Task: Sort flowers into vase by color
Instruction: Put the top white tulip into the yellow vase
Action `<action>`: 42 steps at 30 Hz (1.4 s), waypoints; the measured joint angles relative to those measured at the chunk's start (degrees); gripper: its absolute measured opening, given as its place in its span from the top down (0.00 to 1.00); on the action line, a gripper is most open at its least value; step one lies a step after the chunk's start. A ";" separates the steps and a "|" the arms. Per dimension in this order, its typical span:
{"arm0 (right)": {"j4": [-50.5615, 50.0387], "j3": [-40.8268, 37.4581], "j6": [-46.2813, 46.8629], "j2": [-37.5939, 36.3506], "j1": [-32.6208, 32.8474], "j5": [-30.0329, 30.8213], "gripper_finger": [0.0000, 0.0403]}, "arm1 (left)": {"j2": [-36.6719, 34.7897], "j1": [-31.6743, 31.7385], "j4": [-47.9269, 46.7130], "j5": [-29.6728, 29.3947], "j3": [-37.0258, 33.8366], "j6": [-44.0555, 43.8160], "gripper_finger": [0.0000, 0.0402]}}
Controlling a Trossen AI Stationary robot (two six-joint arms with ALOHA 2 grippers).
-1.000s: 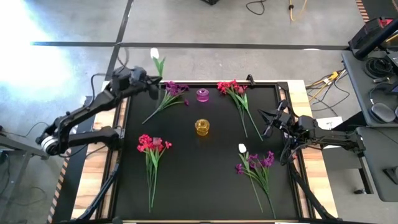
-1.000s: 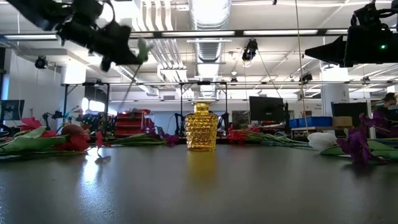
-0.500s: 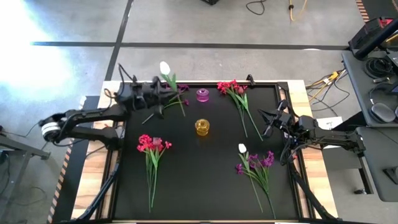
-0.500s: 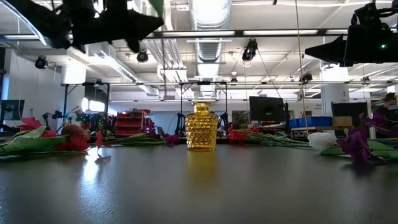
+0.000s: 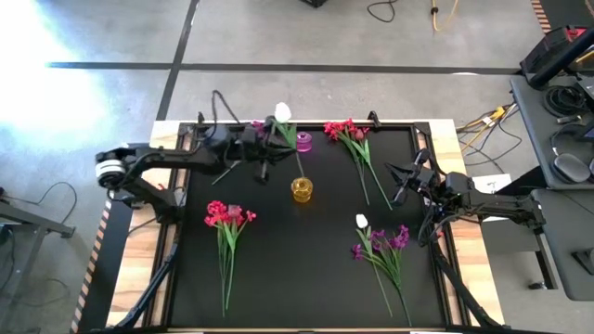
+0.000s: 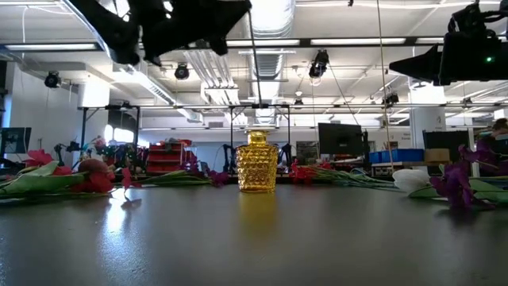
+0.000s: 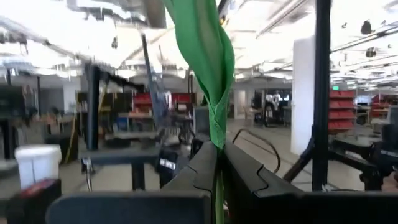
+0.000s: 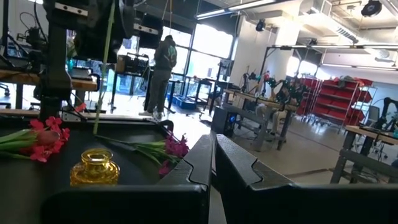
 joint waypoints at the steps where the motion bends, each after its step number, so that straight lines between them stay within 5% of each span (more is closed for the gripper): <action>1: -0.15 -0.02 0.02 0.00 0.00 0.00 0.97 | 1.25 0.00 -0.33 0.09 0.32 -0.36 1.00; 11: -0.33 -0.02 0.00 0.00 0.00 0.00 0.97 | 7.32 0.15 0.33 -0.45 1.35 -1.35 1.00; 42: -0.05 0.00 0.67 0.00 0.00 0.00 0.97 | 8.50 1.40 1.66 -2.46 -7.90 2.21 1.00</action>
